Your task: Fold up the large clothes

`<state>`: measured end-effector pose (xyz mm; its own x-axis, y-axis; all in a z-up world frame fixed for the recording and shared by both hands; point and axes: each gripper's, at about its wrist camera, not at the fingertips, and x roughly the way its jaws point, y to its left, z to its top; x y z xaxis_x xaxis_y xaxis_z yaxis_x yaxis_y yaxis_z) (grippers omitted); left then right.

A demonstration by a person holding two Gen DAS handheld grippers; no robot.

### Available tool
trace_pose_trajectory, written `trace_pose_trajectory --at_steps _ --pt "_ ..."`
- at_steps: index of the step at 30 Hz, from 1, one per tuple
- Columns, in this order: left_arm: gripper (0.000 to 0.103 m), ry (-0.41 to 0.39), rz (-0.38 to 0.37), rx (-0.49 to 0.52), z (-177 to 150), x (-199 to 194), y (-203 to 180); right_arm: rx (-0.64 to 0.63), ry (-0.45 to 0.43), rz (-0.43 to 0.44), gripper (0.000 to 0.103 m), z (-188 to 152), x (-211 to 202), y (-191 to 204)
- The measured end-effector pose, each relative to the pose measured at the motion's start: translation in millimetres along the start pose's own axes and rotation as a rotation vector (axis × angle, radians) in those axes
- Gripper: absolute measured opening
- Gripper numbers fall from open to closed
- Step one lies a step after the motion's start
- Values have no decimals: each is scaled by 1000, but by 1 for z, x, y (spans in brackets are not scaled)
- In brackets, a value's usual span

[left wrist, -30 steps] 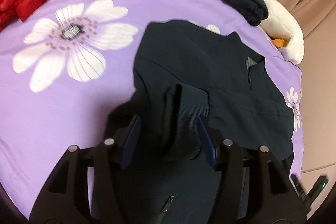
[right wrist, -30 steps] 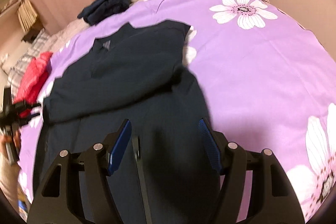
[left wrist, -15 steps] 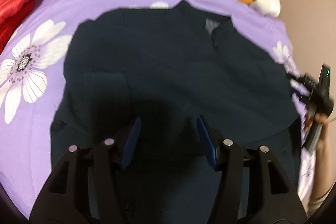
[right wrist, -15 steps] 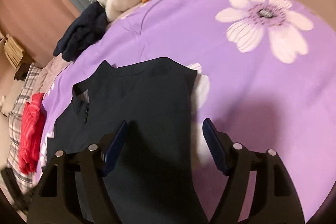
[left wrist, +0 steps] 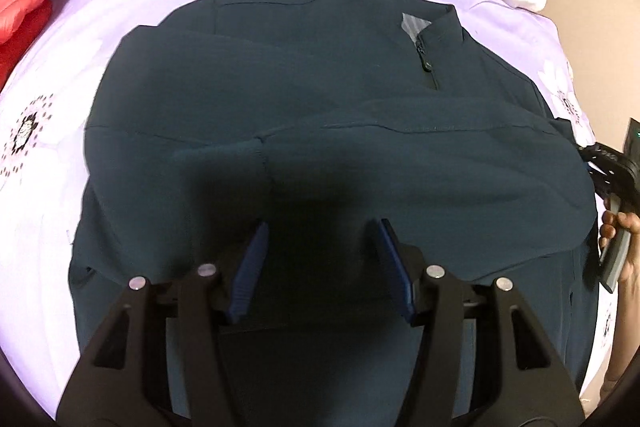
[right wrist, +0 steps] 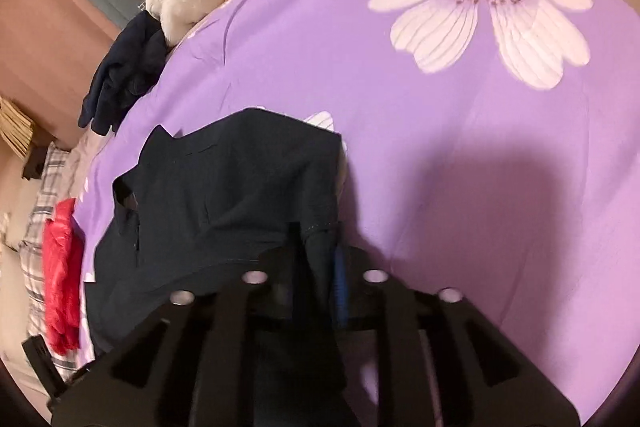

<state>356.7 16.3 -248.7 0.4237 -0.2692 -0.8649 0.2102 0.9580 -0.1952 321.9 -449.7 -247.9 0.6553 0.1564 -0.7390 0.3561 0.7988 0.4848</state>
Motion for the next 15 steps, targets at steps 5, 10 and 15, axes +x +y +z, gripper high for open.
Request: trace_pose_trajectory --at_steps 5,10,15 --pt "64 -62 4 5 -3 -29 3 -229 -121 -8 35 -8 -49 40" --pt "64 -114 -14 59 2 -39 -21 -506 -19 53 35 -61 -45 93" --pt "63 -73 59 157 -11 -9 -40 -663 82 3 35 -114 -18 115"
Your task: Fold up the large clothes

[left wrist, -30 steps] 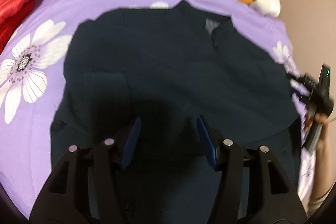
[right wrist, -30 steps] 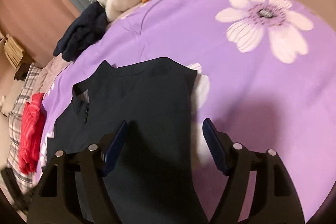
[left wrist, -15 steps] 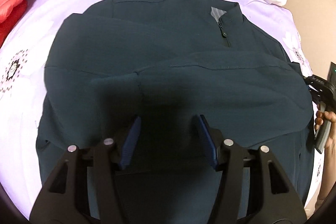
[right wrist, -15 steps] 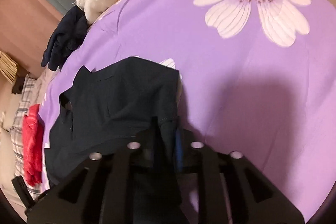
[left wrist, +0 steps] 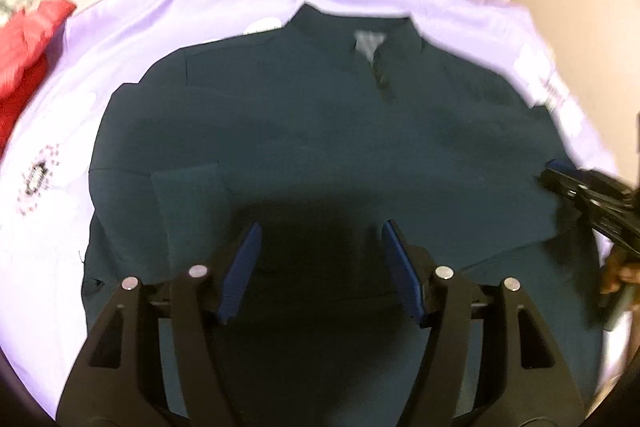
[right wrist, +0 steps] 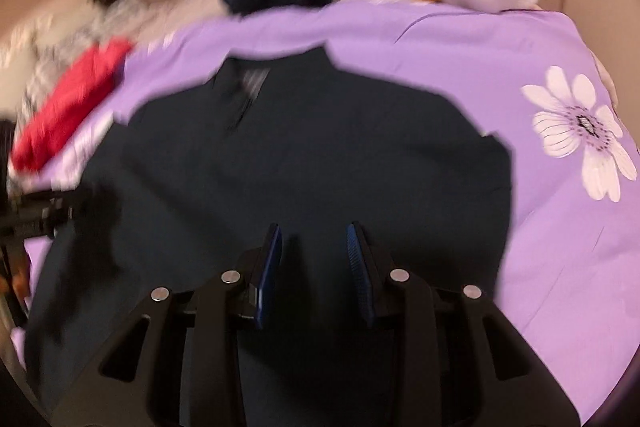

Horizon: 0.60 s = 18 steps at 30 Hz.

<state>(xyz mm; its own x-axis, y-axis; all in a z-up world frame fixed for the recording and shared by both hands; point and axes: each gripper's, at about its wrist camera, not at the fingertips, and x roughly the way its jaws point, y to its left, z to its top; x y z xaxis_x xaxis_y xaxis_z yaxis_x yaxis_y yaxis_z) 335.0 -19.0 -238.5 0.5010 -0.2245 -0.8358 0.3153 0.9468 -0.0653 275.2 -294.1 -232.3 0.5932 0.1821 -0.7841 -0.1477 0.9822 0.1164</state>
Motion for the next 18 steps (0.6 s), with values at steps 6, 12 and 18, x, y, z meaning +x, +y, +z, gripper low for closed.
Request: trace_pose_trajectory --at_steps 6,12,18 --pt "62 7 -22 63 -30 3 2 -73 12 -38 35 -27 -5 14" --pt "69 -20 -46 31 -18 -15 6 -31 -37 -4 36 -14 -26 9" --pt "70 17 70 -16 -4 8 10 74 -62 -82 46 16 -2 -5"
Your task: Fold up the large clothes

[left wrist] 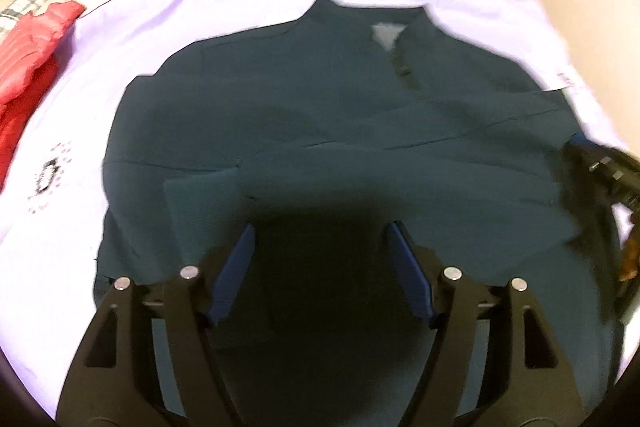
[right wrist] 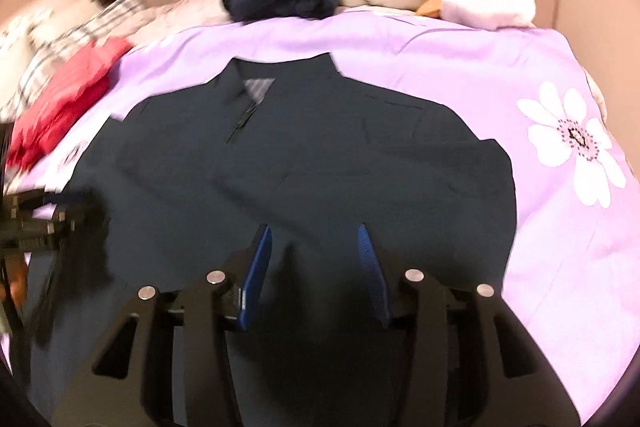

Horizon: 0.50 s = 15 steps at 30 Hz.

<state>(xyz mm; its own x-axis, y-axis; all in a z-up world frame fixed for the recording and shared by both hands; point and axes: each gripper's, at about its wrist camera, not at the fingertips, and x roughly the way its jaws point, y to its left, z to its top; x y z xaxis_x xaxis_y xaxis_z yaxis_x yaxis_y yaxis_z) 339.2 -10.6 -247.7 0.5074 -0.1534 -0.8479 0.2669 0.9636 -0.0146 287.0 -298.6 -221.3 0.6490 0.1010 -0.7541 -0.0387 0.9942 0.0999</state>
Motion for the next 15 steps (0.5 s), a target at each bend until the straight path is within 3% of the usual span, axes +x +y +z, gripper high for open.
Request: trace_pose_trajectory --at_steps 2,4,7,12,15 --pt "71 44 20 -5 -1 13 3 31 76 -29 46 -2 21 -7" --pt "72 43 36 11 -2 16 3 61 81 -4 46 -5 27 -13" --pt "71 37 41 3 -5 6 6 112 62 -21 48 -7 11 -15" --pt "80 -7 26 -32 -26 -31 14 86 12 54 50 -27 -35 5" --pt "80 -25 19 -23 -47 -52 9 60 22 100 51 -45 -54 23"
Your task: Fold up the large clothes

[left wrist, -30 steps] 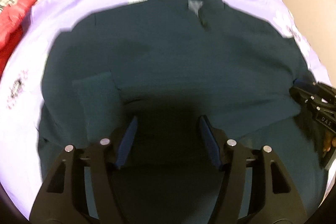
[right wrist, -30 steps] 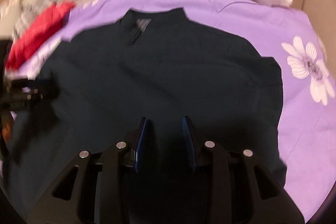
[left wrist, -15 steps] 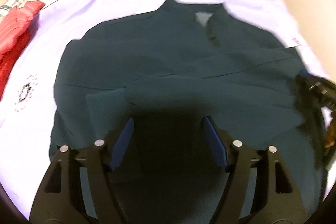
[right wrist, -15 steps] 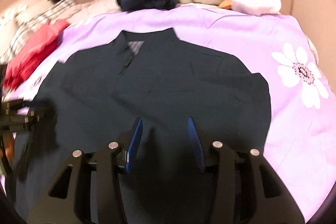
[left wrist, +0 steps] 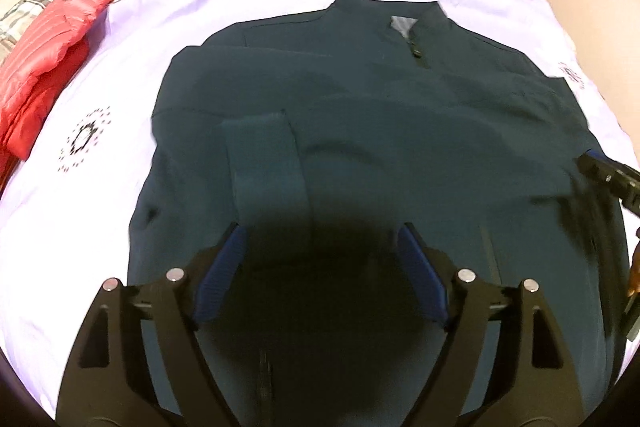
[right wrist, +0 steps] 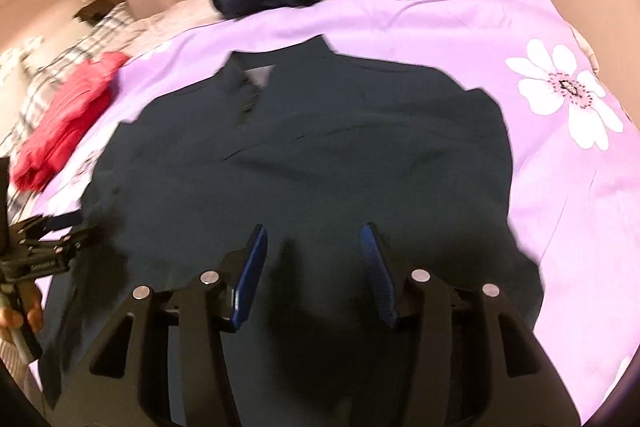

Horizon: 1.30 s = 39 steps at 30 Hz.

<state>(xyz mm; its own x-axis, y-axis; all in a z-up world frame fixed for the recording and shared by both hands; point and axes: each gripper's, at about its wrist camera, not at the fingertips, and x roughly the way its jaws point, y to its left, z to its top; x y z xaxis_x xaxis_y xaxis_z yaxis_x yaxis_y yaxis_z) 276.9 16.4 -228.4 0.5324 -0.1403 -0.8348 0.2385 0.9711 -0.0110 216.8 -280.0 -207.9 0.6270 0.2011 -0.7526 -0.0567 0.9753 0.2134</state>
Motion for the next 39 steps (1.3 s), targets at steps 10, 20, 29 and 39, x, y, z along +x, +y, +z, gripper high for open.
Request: trace_pose_trajectory --at_steps 10,20,29,39 --pt "81 16 51 65 -84 -41 -22 -74 98 29 59 -65 -20 52" --pt "86 37 68 75 -169 -62 -35 -274 127 -108 72 -148 -49 83" --pt "89 59 41 38 -205 -86 -22 -189 149 -82 74 -191 -93 62" --pt "95 47 114 -7 -229 -120 17 -59 92 -143 74 -204 -136 23"
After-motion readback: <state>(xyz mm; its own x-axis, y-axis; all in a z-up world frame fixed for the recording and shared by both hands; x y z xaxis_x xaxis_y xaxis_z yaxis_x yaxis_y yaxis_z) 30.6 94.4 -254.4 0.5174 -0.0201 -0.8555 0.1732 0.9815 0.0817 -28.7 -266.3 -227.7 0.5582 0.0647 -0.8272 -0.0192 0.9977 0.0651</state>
